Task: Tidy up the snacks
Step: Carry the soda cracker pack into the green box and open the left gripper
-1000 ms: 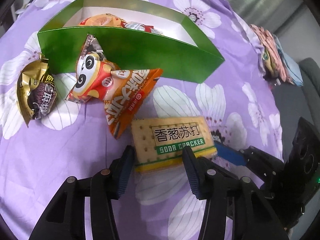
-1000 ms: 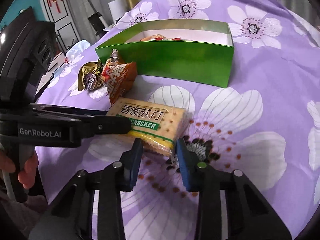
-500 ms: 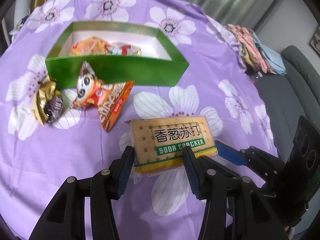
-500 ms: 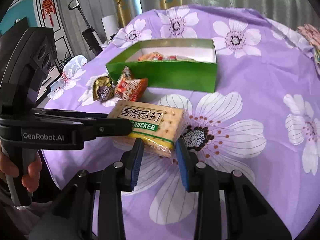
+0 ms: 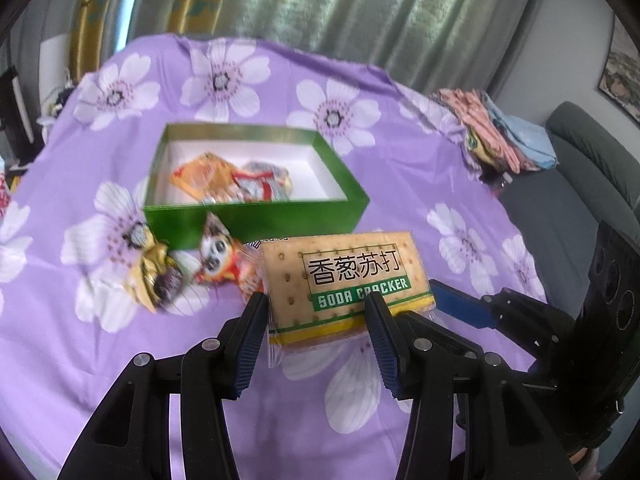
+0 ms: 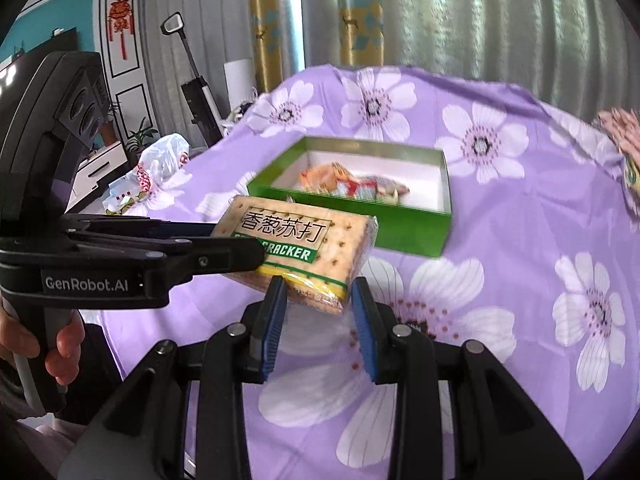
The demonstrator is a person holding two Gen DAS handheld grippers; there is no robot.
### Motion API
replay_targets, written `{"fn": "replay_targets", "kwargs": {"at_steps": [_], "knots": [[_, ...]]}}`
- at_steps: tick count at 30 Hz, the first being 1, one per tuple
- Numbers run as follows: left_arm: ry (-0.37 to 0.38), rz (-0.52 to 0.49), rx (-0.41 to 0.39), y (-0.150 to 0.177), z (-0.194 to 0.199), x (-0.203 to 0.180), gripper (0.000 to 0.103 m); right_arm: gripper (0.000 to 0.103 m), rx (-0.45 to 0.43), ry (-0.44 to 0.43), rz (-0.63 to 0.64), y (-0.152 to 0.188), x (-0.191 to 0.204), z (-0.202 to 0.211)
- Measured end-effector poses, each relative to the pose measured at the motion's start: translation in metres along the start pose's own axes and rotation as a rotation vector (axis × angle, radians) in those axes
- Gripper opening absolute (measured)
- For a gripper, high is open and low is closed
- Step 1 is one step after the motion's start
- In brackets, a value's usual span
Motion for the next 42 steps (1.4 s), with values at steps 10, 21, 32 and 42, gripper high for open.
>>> {"fn": "replay_targets", "kwargs": {"at_steps": [10, 21, 32, 42], "knots": [[-0.021, 0.001, -0.074, -0.025, 0.016, 0.015, 0.051, 0.034, -0.061, -0.016, 0.048, -0.033, 0.014, 0.001], [-0.027, -0.015, -0.112, -0.046, 0.016, 0.020, 0.051, 0.034, -0.092, -0.016, 0.064, -0.053, 0.012, -0.004], [-0.035, -0.031, -0.126, -0.070, 0.001, 0.027, 0.051, 0.034, -0.116, -0.014, 0.055, -0.074, 0.002, -0.019], [-0.027, -0.003, -0.108, -0.084, -0.027, 0.043, 0.051, 0.034, -0.100, -0.015, 0.048, -0.087, -0.013, -0.049]]}}
Point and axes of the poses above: each gripper's, at about its wrist camera, not at the fingertips, and z roughly against the way its jaws point, x to its left, y to its underside, the point moved 6 cm from there along -z, roughly the way its jaws point, and after that the axes turned 3 degrees about -z, right-handed, at the moved point
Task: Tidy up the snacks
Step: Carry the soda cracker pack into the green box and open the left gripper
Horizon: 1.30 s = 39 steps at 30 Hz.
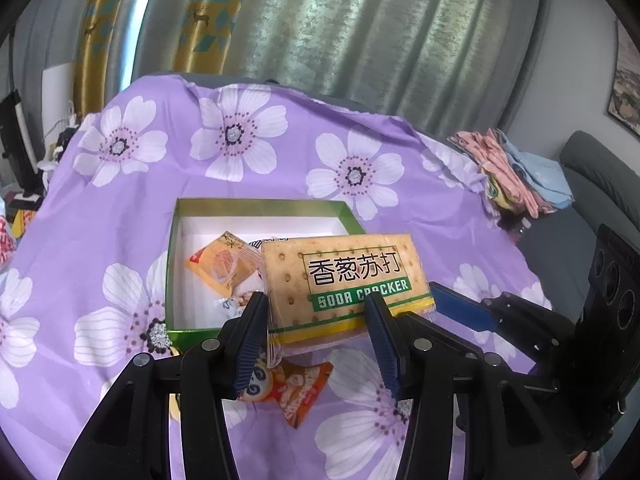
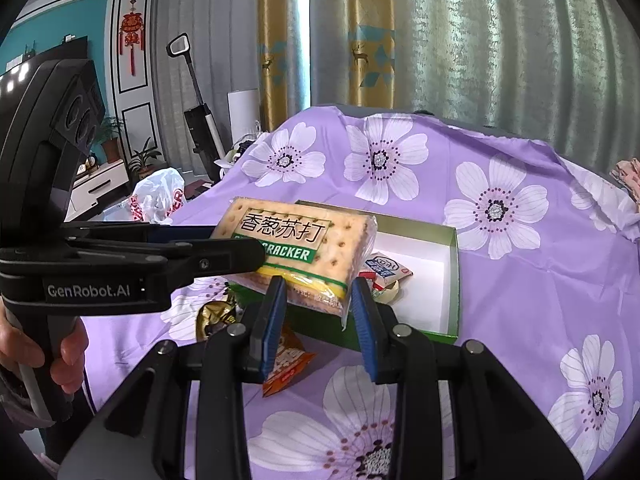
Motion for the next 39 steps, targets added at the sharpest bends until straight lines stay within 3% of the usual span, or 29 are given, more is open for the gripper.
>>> {"fn": "replay_targets", "kwargs": {"at_steps": [23, 39], "knots": [[-0.018, 0.039, 0.108, -0.011, -0.082, 0.033, 0.051, 0.034, 0.093, -0.007, -0.065, 0.005, -0.038, -0.080], [-0.053, 0.055, 0.177, -0.003, -0.114, 0.048, 0.051, 0.035, 0.182, -0.015, -0.093, 0.020, -0.044, -0.121]]}}
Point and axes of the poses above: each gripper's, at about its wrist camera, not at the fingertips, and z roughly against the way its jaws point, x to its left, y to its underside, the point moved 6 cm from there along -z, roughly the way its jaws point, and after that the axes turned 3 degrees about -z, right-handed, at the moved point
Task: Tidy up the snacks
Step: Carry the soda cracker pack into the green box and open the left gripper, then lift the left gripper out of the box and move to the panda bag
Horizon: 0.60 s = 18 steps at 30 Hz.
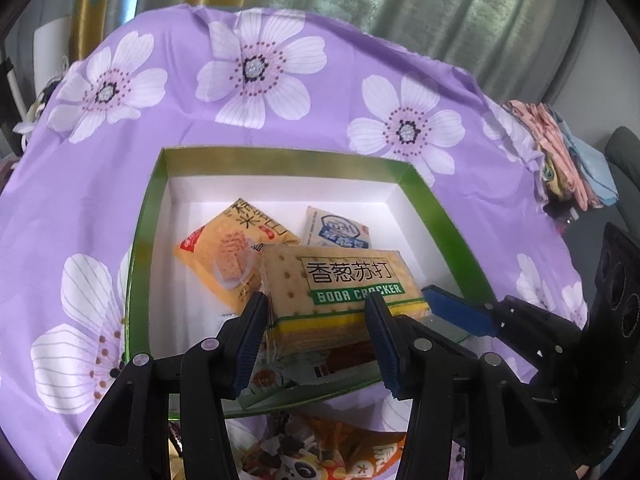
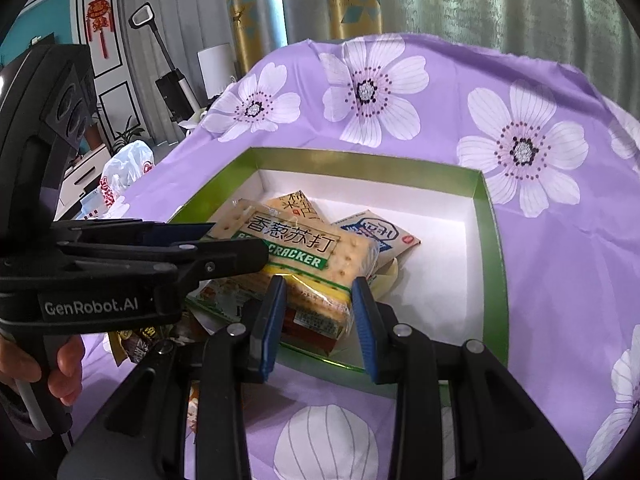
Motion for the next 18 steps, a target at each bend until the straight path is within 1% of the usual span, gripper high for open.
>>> {"fn": "replay_targets", "kwargs": {"at_steps": [5, 7, 9, 10, 11, 13, 16, 18], "knots": [[-0.009, 0.013, -0.002, -0.002, 0.001, 0.003, 0.051, 0.036, 0.005, -0.007, -0.011, -0.001, 0.000, -0.004], [-0.019, 0.015, -0.003, -0.004, 0.001, 0.004, 0.055, 0.038, 0.003, 0.003, -0.021, -0.001, -0.002, -0.004], [-0.030, 0.022, -0.003, -0.004, 0.004, 0.007, 0.074, 0.044, -0.004, 0.004, -0.027, -0.002, -0.002, -0.002], [-0.036, 0.026, -0.005, -0.004, 0.006, 0.009, 0.077, 0.052, -0.009, 0.008, -0.033, -0.002, -0.002, 0.000], [-0.038, 0.029, -0.008, -0.004, 0.008, 0.010, 0.078, 0.057, -0.014, 0.018, -0.038, -0.002, -0.003, 0.002], [-0.040, 0.037, -0.009, -0.003, 0.013, 0.011, 0.078, 0.060, -0.025, 0.021, -0.043, -0.003, -0.004, 0.008], [-0.043, 0.040, -0.010, 0.000, 0.022, 0.012, 0.079, 0.068, -0.044, 0.039, -0.053, -0.003, -0.004, 0.019], [-0.041, 0.048, -0.012, 0.002, 0.029, 0.012, 0.080, 0.069, -0.054, 0.043, -0.057, -0.002, -0.003, 0.027]]}}
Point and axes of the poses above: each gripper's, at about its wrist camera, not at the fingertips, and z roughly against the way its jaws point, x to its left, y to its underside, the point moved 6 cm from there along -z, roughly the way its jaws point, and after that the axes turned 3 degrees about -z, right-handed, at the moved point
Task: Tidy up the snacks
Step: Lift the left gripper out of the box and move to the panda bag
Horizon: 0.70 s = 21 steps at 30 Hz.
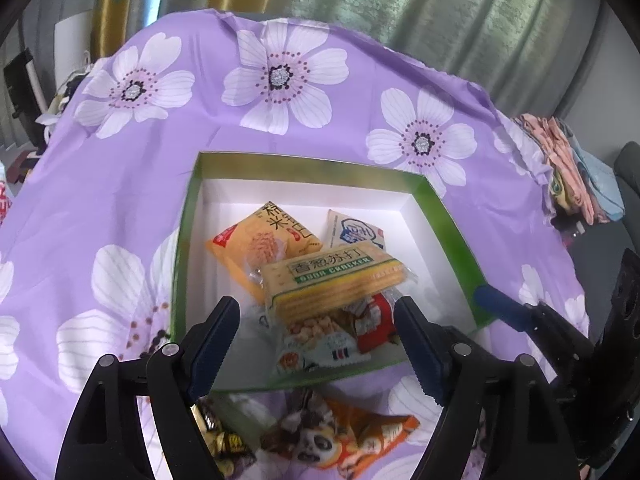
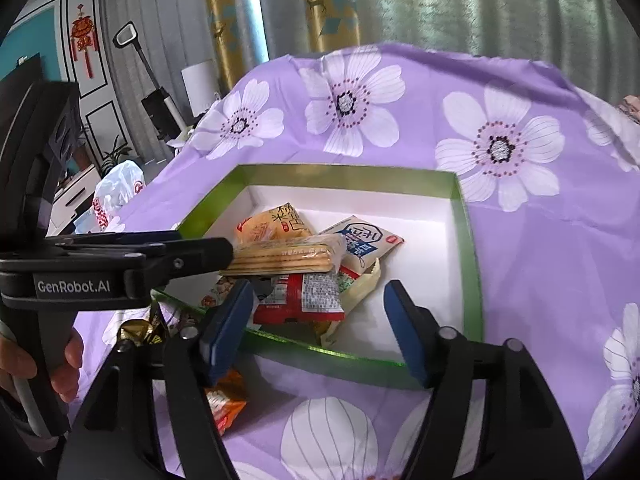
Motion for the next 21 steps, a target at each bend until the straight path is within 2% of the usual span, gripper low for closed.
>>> {"fn": "replay_targets", "kwargs": {"at_steps": [4, 6, 8, 16, 21], "knots": [[0.016, 0.016, -0.006, 0.005, 0.016, -0.001, 0.082, 0.078, -0.031, 0.018, 0.003, 0.002, 0.003, 0.019], [0.024, 0.019, -0.011, 0.008, 0.025, -0.002, 0.092, 0.081, -0.041, 0.029, 0.006, 0.002, 0.005, 0.030], [0.035, 0.021, -0.019, 0.011, 0.033, -0.003, 0.095, 0.082, -0.052, 0.031, 0.000, 0.003, 0.005, 0.040], [0.068, 0.002, -0.028, 0.032, 0.067, -0.013, 0.099, 0.093, -0.090, 0.066, -0.012, 0.013, 0.014, 0.080], [0.096, -0.018, -0.032, 0.049, 0.087, -0.020, 0.101, 0.097, -0.105, 0.064, -0.026, 0.025, 0.022, 0.103]]}}
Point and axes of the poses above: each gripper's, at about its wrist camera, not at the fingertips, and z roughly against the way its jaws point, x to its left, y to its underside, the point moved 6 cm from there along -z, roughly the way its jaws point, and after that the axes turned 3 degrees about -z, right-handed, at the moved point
